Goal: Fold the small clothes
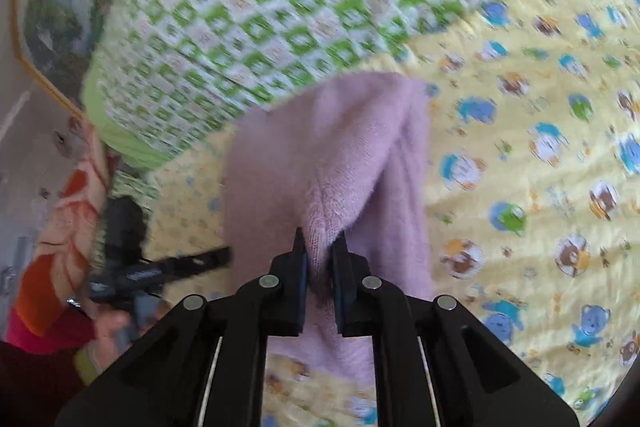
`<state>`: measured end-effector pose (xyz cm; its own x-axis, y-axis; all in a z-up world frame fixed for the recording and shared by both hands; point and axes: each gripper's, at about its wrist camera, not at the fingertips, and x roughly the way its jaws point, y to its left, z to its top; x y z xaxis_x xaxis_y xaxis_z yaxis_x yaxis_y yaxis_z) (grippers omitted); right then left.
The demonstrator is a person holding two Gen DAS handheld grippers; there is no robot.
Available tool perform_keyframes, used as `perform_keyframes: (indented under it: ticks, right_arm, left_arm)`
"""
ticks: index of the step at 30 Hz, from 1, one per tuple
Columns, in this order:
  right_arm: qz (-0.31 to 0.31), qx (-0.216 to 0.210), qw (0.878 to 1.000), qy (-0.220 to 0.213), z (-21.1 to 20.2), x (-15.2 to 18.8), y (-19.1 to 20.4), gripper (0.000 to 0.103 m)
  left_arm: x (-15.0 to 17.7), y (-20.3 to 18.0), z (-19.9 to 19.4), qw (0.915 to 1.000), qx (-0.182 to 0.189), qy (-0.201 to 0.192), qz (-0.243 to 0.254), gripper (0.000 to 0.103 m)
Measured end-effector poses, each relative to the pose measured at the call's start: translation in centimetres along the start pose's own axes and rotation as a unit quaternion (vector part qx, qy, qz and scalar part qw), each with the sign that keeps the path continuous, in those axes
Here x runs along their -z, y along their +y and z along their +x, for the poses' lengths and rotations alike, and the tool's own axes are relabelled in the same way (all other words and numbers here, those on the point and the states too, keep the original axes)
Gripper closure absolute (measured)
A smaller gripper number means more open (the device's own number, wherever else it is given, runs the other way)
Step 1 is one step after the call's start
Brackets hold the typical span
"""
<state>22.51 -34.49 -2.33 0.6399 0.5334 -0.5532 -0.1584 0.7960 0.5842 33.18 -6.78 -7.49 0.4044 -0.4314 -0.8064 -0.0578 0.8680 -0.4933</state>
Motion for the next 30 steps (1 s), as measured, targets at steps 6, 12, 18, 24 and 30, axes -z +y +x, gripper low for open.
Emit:
perform_keyframes:
  ticks: [6,12,18,24,30]
  right_arm:
    - [0.042,0.024,0.999,-0.011,3.4,1.9,-3.6,0.090]
    - [0.050,0.029,0.998,-0.023,1.8,1.6,-2.5,0.078]
    - [0.011,0.059,0.997,-0.052,0.5,-0.8,-0.6,0.064]
    - [-0.003,0.080,0.996,-0.038,3.5,-4.0,-0.8,0.064]
    - [-0.009,0.116,0.993,0.004,7.8,-5.5,-2.3,0.060]
  left_arm:
    - [-0.1,0.3,1.3,0.9999,-0.011,0.012,0.005,0.020]
    - [-1.9,-0.9,-0.7,0.9996,-0.011,-0.020,0.017,0.021]
    - [-5.4,-1.8,-1.0,0.9983,-0.024,-0.053,0.008,0.021]
    - [-8.9,-1.8,0.6,0.9957,-0.065,-0.066,0.006,0.022]
    - [-11.1,-1.0,3.8,0.9920,-0.114,-0.050,0.015,0.025]
